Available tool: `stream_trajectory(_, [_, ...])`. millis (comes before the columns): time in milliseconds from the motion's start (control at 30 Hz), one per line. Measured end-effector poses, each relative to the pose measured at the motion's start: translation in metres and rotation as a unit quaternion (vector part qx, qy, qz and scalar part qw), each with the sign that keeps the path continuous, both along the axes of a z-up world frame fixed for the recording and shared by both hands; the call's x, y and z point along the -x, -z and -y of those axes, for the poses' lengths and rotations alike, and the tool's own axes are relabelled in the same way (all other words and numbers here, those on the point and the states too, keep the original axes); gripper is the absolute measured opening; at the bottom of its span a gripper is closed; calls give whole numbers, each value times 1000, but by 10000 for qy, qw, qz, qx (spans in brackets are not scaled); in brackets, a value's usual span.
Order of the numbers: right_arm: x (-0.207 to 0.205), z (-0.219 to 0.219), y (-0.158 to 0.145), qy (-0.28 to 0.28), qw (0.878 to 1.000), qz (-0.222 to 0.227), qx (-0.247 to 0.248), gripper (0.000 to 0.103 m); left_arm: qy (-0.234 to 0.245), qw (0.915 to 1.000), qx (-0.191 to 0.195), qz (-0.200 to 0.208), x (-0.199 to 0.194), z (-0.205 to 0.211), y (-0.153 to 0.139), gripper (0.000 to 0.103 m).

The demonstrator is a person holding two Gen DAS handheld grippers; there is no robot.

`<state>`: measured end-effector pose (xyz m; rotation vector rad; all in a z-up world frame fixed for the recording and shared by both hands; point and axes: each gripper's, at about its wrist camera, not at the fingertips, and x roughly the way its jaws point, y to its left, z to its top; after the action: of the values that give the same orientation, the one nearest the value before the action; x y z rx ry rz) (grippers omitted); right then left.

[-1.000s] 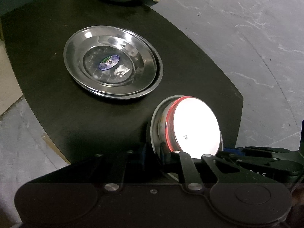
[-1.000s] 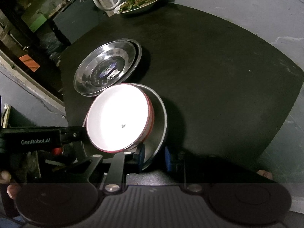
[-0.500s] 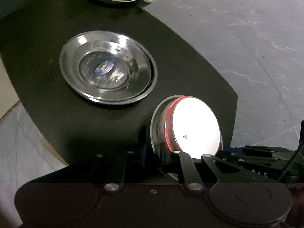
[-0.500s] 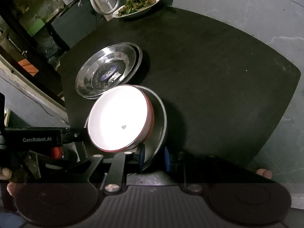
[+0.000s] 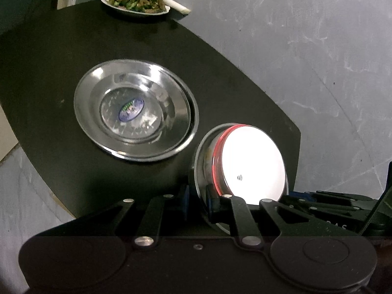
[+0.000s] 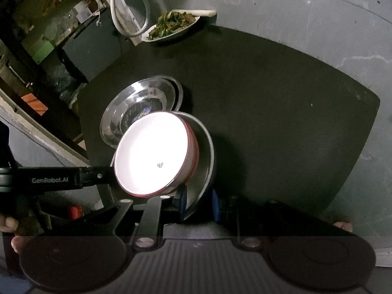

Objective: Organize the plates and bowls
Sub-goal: 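Carry the bowl stack over and lower it onto the steel plate stack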

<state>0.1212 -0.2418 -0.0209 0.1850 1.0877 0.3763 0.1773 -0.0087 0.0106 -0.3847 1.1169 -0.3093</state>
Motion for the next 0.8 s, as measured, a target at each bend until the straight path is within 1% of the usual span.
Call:
stream_trajectory(200, [-9, -7, -9, 9, 9999, 135, -15, 24, -65, 9998, 30, 173, -9, -8, -11, 14])
stream_trajectory(433, [-26, -22, -17, -106, 9996, 259, -20, 24, -256, 9992, 48, 295, -16, -27, -17, 14])
stream_trajectory(800, [-58, -60, -20, -498, 9984, 279, -28, 24, -689, 9973, -35, 250, -27, -62, -14, 14])
